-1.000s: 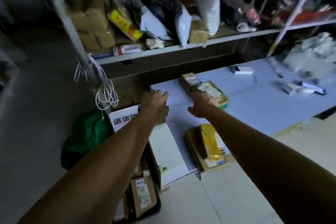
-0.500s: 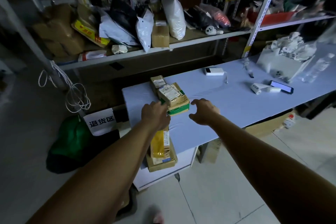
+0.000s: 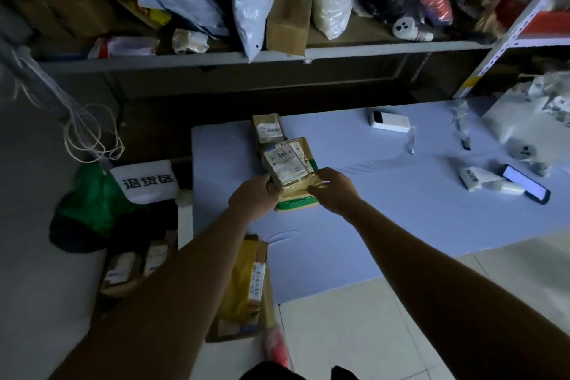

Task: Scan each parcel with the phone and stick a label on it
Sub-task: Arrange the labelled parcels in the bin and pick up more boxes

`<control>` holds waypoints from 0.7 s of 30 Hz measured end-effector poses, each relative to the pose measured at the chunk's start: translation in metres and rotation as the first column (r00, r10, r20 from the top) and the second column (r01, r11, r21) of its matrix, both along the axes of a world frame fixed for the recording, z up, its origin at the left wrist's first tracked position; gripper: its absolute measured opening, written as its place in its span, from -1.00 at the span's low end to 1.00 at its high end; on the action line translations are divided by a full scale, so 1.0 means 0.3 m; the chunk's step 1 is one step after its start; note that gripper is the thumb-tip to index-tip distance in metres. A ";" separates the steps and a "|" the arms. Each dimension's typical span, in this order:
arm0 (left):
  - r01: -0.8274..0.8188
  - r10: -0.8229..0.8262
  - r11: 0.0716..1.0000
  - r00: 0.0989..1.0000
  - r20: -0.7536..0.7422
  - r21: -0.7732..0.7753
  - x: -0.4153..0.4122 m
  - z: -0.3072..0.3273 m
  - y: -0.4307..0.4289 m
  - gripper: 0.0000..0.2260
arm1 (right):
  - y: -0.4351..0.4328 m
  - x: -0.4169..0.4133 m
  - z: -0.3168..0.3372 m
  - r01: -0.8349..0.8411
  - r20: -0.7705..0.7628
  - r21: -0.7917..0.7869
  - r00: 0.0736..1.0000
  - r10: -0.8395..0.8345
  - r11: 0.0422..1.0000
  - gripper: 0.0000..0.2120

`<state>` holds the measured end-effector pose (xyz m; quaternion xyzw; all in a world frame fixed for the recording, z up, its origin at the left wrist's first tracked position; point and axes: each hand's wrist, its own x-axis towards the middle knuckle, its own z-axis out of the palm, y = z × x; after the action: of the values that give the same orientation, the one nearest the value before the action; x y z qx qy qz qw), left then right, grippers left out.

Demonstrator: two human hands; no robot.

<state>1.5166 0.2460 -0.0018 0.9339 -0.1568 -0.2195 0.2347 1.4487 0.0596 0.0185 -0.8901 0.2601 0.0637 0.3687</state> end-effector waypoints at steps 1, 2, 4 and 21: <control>-0.038 0.035 0.997 0.998 -0.044 -0.062 0.019 -0.015 -0.019 -0.58 | -0.008 0.028 -0.015 -0.007 -0.002 0.014 1.000 0.007 1.000 -0.58; -0.093 0.083 0.989 0.993 -0.084 -0.115 0.044 -0.035 -0.040 -0.60 | -0.015 0.063 -0.034 -0.012 -0.008 0.027 1.000 0.012 1.000 -0.56; -0.202 0.176 0.962 0.973 -0.148 -0.184 0.084 -0.081 -0.083 -0.63 | -0.020 0.125 -0.068 -0.021 -0.016 0.035 1.000 0.022 0.999 -0.51; -0.376 0.359 0.793 0.924 -0.132 -0.480 0.043 -0.061 -0.539 -0.58 | -0.421 0.164 -0.044 -0.110 0.154 0.320 0.986 0.063 0.941 -0.57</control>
<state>1.5296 0.0843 -0.0203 0.8504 -0.0196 -0.1380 0.5074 1.4980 -0.0666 0.0052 -0.8293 0.1797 0.0590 0.5258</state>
